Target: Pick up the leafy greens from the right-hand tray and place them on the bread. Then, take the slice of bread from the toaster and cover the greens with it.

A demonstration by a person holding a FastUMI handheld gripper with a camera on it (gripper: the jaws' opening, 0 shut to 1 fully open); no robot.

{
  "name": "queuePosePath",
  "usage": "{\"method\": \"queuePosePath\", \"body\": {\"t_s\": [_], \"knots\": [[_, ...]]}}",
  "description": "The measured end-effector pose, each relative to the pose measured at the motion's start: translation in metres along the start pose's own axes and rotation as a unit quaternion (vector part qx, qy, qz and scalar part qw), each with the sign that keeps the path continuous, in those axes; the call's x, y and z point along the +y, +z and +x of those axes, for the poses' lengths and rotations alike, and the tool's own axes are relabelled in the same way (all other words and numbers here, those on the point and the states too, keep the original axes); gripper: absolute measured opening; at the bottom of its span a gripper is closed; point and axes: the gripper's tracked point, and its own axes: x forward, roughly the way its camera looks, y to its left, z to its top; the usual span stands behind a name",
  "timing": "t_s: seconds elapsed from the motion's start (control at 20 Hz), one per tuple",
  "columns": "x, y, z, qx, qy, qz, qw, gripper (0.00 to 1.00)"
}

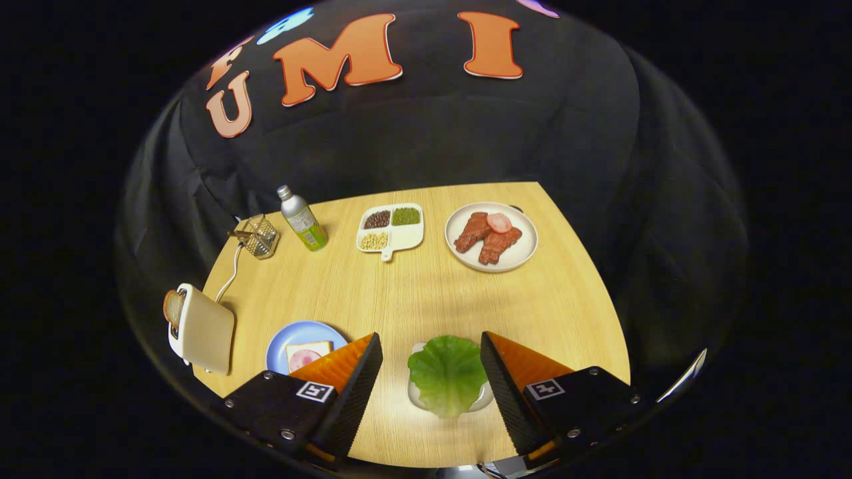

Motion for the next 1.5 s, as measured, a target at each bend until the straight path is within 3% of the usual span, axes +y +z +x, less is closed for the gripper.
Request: {"method": "queuePosePath", "body": {"t_s": [0.25, 0.75, 1.1, 1.5], "knots": [[-0.014, -0.053, 0.035, 0.104, -0.013, -0.014, 0.994, 0.89], [-0.013, -0.107, 0.093, 0.191, -0.013, -0.017, 0.981, 0.89], [-0.017, -0.128, 0.115, 0.215, -0.029, -0.025, 0.976, 0.74], [-0.018, -0.135, 0.121, 0.221, -0.050, -0.018, 0.974, 0.69]]}}
